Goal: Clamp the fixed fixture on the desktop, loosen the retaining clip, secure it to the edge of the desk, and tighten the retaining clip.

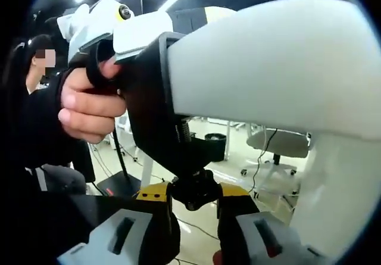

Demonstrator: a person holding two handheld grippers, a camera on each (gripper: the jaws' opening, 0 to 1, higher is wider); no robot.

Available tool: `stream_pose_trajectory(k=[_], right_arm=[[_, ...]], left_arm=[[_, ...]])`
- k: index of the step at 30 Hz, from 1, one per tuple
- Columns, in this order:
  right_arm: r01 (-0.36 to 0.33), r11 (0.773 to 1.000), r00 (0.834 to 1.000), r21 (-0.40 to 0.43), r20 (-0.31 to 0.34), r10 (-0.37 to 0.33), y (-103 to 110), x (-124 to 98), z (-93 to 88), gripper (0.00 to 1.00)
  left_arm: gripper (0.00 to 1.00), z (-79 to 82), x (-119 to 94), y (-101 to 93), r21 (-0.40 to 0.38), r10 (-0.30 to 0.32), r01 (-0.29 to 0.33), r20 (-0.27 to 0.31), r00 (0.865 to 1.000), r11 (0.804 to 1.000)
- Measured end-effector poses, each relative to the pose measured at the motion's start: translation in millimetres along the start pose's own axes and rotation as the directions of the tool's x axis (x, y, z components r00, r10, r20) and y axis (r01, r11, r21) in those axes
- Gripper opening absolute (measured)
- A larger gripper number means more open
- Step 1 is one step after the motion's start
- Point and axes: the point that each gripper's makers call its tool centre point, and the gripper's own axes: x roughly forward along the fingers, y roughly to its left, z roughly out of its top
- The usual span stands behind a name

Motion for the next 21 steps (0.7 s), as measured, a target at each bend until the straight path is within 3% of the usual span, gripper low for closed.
stream_pose_trajectory(k=[7,14,18,21], right_arm=[[-0.014,1.000,1.000,-0.016,0.011,0.014,7,2,6.6,0.34],[-0.003,1.000,1.000,-0.012,0.005,0.003,5,1,6.3,0.35],[-0.001,1.000,1.000,-0.016,0.004,0.001,5,-1,5.9,0.40],[0.000,1.000,1.000,-0.012,0.008,0.000,6,-1,5.8,0.40]], left_arm=[[0.19,-0.2,-1,-8.2,-0.001,-0.039,0.039,-0.007,0.999,0.999],[0.24,1.0,-3,-13.0,-0.010,-0.060,0.060,-0.003,0.998,0.998],[0.27,-4.1,-8,-25.2,-0.056,-0.098,0.095,-0.054,0.994,0.994],[0.26,-4.8,-9,-22.8,-0.056,-0.090,0.086,-0.083,0.992,0.995]])
